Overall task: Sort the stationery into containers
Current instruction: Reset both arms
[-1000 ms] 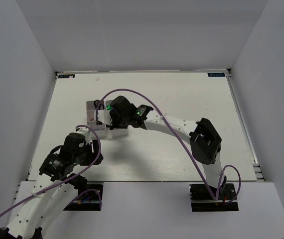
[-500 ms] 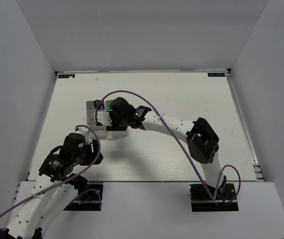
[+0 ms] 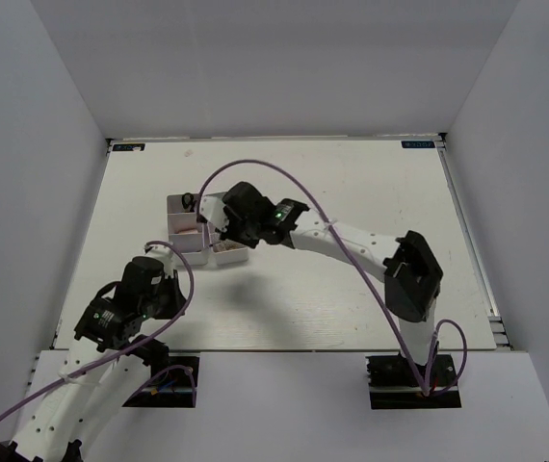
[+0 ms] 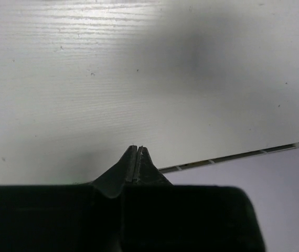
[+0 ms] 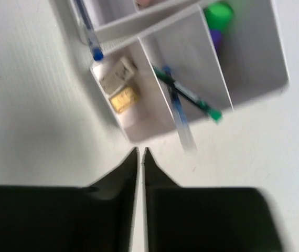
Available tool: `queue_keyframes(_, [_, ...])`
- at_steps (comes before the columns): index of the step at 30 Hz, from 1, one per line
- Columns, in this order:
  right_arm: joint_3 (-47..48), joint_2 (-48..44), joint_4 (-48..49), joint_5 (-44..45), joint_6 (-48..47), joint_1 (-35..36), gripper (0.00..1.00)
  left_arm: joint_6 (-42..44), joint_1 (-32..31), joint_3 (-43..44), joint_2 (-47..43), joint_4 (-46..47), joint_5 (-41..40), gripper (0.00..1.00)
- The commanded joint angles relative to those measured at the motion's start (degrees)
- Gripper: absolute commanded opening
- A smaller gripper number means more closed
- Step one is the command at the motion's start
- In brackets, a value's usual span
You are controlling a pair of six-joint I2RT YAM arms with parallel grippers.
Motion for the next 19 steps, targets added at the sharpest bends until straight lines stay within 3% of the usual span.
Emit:
queue_keyframes(1, [-0.3, -7.6, -8.4, 0.1, 11.3, -5.0, 0.20, 1.6, -0.3, 2.3, 1.8, 3.5, 0.4, 0.01])
queue_keyframes(2, [-1.6, -11.2, -8.7, -0.4, 12.6, -5.9, 0.47, 2.0, -0.3, 2.3, 2.5, 4.6, 0.7, 0.01])
queue_keyframes(3, [-4.6, -12.7, -8.7, -0.7, 13.2, -7.2, 0.61, 2.6, -0.3, 2.3, 3.4, 5.4, 0.9, 0.03])
queue_keyframes(4, [-8.0, -15.7, -7.5, -0.7, 14.5, -11.2, 0.65, 3.0, -0.2, 2.0, 4.0, 6.5, 0.9, 0.19])
queue_keyframes(6, [-11.8, -19.4, -7.0, -0.4, 15.5, -16.2, 0.86, 3.9, -0.2, 1.6, 5.8, 7.6, 0.5, 0.55])
queue_keyframes(7, [-13.8, -21.7, -7.8, -1.3, 17.1, -20.0, 0.86, 4.2, -0.2, 1.6, 6.4, 9.3, 0.6, 0.81])
queue_keyframes(8, [-15.0, -23.3, -8.3, -1.8, 17.9, -21.5, 0.88, 4.6, -0.3, 1.5, 6.9, 9.8, 0.6, 0.87])
queue_keyframes(11, [-17.5, -27.3, -11.4, -2.1, 20.6, -30.2, 0.90, 6.2, -0.2, 1.2, 10.2, 12.1, 0.6, 0.99])
queue_keyframes(19, [-34.2, -45.1, -5.3, 9.0, 21.8, -32.1, 0.90, 10.8, -0.1, -1.6, 11.7, 15.5, -1.0, 0.99])
